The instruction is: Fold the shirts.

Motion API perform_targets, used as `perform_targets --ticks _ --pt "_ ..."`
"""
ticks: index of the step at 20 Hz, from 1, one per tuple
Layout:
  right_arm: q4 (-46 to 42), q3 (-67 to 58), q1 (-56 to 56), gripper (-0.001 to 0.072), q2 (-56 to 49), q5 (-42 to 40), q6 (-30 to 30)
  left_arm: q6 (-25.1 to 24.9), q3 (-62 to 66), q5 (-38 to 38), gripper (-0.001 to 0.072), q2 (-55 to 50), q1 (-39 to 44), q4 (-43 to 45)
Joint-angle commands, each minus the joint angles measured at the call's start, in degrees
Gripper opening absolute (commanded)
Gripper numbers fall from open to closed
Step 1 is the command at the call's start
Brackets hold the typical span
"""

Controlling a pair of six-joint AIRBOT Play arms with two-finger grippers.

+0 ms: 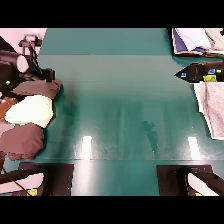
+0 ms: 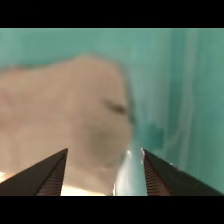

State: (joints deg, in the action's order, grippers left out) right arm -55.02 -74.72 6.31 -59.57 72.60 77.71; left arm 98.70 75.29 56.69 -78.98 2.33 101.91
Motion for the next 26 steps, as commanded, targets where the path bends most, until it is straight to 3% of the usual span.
perform_targets --ticks 1,2,3,4,5,8,12,18,23,26 --pt "0.0 -0.1 0.0 0.0016 0.0 -0.2 0.0 0.3 -0.7 -0.3 0.0554 -7.7 -2.4 0.9" --pt "0.0 -0.1 0.0 0.0016 0.0 -0.5 0.0 0.3 -0.7 -0.2 0.0554 -8.7 -2.4 0.8" --pt "0.0 -0.1 0.0 0.0016 0.0 -0.7 0.0 0.3 -0.7 -0.2 0.0501 -9.1 -2.4 0.7" --pt "0.0 -0.1 0.0 0.0016 0.0 -1.0 0.0 0.3 -0.6 -0.2 0.0301 -9.0 -2.4 0.7" --pt "0.0 -0.1 0.0 0.0016 0.0 -1.4 0.0 0.2 -0.4 0.2 0.0046 -8.7 -2.4 0.8" --pt "0.0 -0.4 0.0 0.0016 0.1 -2.7 0.0 -0.1 3.3 2.1 0.0020 -5.9 -2.4 0.8" --pt "0.0 -7.8 0.0 0.0016 0.0 -3.1 0.0 -1.6 12.8 3.3 0.0019 6.3 0.3 0.4" --pt "-0.6 -19.7 0.0 0.0016 0.0 -7.6 0.0 -6.2 21.4 4.7 0.0018 22.2 17.5 -0.5" --pt "-0.7 -23.9 0.0 0.0016 0.0 -7.7 0.0 -6.5 21.4 4.9 0.0018 16.9 36.4 -0.5" --pt "-3.3 -24.9 -0.1 0.0016 0.0 -7.1 0.0 -8.5 21.4 -0.2 0.0020 7.7 45.9 -3.3"
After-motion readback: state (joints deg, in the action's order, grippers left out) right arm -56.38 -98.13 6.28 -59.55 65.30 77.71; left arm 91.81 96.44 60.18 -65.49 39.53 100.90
